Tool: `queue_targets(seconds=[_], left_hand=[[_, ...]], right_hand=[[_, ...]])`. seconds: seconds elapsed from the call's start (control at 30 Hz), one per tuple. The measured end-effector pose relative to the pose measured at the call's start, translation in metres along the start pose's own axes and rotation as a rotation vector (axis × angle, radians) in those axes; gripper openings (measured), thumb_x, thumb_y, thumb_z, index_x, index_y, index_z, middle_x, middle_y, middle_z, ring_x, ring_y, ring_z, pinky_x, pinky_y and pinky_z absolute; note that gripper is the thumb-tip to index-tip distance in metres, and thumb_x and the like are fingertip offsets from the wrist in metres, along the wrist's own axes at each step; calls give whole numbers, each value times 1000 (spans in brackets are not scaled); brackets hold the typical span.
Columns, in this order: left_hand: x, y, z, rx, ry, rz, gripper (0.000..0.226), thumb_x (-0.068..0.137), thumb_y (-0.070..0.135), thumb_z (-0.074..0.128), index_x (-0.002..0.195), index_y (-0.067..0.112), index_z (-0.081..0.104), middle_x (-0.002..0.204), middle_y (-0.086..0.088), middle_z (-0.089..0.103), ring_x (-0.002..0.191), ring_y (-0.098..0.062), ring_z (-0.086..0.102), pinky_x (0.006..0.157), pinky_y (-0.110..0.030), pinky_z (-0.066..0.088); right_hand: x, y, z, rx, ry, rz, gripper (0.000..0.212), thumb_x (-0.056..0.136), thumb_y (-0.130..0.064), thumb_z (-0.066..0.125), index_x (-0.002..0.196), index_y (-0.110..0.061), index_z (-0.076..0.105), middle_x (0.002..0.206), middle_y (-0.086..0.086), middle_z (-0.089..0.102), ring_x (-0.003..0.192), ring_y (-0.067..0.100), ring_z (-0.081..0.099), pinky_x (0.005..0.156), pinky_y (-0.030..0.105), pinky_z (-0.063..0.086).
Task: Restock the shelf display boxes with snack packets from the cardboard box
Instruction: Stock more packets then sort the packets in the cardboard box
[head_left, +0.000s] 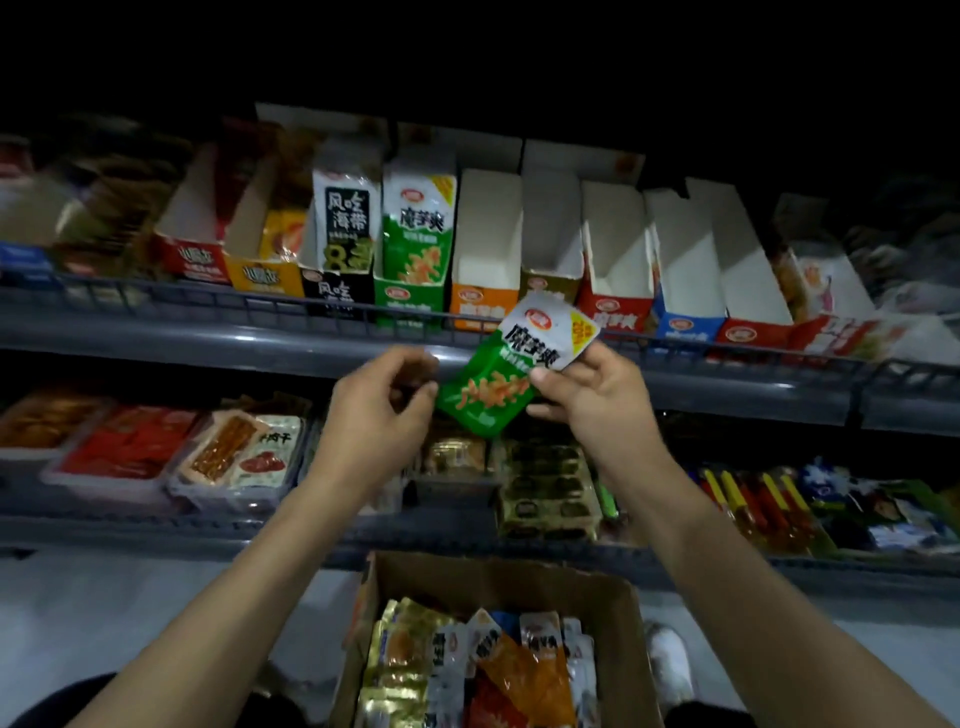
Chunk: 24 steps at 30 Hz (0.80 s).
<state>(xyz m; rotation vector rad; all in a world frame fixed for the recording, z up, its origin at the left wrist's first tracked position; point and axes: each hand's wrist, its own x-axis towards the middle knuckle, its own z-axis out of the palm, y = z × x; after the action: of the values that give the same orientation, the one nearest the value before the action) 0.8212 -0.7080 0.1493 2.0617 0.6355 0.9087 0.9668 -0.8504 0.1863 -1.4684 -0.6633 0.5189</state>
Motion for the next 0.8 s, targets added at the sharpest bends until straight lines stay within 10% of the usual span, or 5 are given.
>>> queue_targets(seconds=[0.3, 0.8], left_hand=[[68, -24, -17, 703, 136, 98, 74, 76, 14, 65, 144, 23, 37, 154, -9, 26, 146, -31, 8, 119, -54, 6], [67, -34, -25, 655, 79, 158, 70, 83, 18, 60, 147, 24, 31, 157, -6, 22, 147, -30, 5, 119, -53, 10]], right_hand=[[89, -68, 64, -279, 61, -264, 20, 88, -6, 67, 84, -24, 57, 81, 0, 73, 81, 15, 71, 71, 38, 60], [141, -53, 95, -902, 182, -264, 21, 82, -25, 76, 89, -13, 60, 90, 5, 63, 83, 20, 59, 69, 29, 47]])
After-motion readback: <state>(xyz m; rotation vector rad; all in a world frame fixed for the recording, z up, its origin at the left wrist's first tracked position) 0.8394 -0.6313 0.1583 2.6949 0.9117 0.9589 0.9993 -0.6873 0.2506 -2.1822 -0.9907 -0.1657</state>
